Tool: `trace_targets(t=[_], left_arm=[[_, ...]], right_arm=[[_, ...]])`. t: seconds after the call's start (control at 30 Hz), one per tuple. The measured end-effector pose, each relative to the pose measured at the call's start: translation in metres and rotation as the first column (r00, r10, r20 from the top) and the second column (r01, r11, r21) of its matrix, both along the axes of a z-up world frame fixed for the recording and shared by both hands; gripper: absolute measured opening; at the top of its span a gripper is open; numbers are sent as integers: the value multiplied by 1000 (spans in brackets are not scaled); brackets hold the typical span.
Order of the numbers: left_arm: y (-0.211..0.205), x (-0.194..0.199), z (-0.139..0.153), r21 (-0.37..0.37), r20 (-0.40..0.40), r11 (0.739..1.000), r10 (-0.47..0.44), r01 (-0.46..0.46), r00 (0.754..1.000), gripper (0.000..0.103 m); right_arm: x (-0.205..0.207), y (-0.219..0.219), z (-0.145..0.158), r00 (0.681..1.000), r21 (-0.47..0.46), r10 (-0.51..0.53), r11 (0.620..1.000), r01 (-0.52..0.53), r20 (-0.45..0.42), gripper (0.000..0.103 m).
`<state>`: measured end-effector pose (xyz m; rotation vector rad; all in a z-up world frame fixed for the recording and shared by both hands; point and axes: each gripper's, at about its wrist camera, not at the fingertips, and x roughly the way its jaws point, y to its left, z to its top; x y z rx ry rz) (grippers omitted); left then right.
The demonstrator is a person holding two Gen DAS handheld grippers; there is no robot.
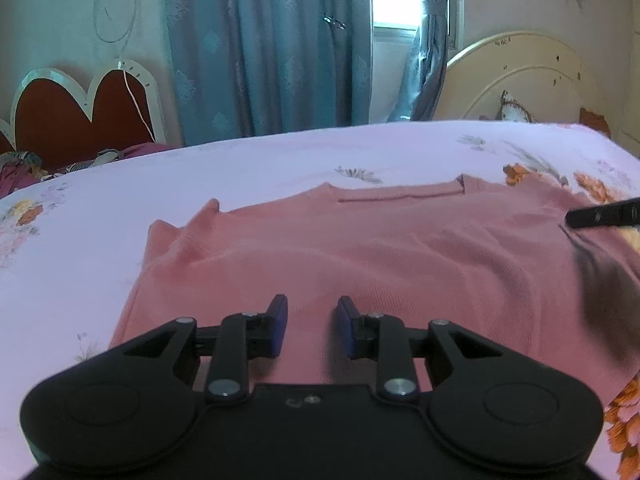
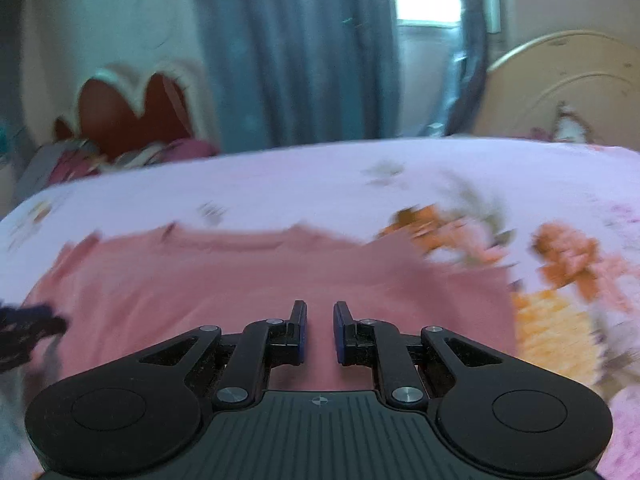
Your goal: Fold small clothes
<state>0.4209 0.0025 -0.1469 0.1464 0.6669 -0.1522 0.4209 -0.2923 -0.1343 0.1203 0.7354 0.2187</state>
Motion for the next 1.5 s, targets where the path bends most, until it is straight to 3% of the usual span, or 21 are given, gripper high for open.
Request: trace_targets(t=[0.1,0.2,0.37,0.47,0.63,0.73,0.87,1.2,1.33,1.4,1.5], left_arm=[[4,0,-12,51,-32,998,28,-26,999,29],[21,-3,-17,54,-18,996,66,-65,998,30],[41,-9,-16,32,-27,992,122,-121,992,30],[46,-17,-12,34,-33,990,136,-135,990,29],[41,-38,7,15,0,993,121,-121,993,28],[36,-49,3,17,-17,992,123,-123,992,30],[44,-60,-14,31,-51,989,143,-142,988,31],[60,-66,-9,13,-86,982,189,-189,978,34],[65,-66,-6,-12,-107,979,202,-204,973,37],[67,-66,-6,-19,-114,978,206,-209,972,37],[72,-69,0,-63,-130,970,224,-233,966,36]], right_arm=[[-4,17,-18,999,-91,37,995,-39,-23,14],[-6,7,-29,1000,-189,-1,982,-2,-14,13],[-14,-31,-34,996,-193,-80,979,71,-35,13],[-22,-44,-29,992,-150,-110,984,101,-54,22],[-51,-34,-9,996,-97,-80,992,77,-25,22],[-65,-26,-17,997,-116,-62,992,55,-55,22],[-81,-36,-25,995,-152,-89,985,80,-53,22],[-106,-60,-26,985,-186,-164,971,150,-61,22],[-111,-71,-28,973,-126,-220,969,210,-69,21],[-110,-64,-23,974,-165,-213,966,198,-80,22],[-111,-63,-10,967,-121,-246,964,237,-68,22]])
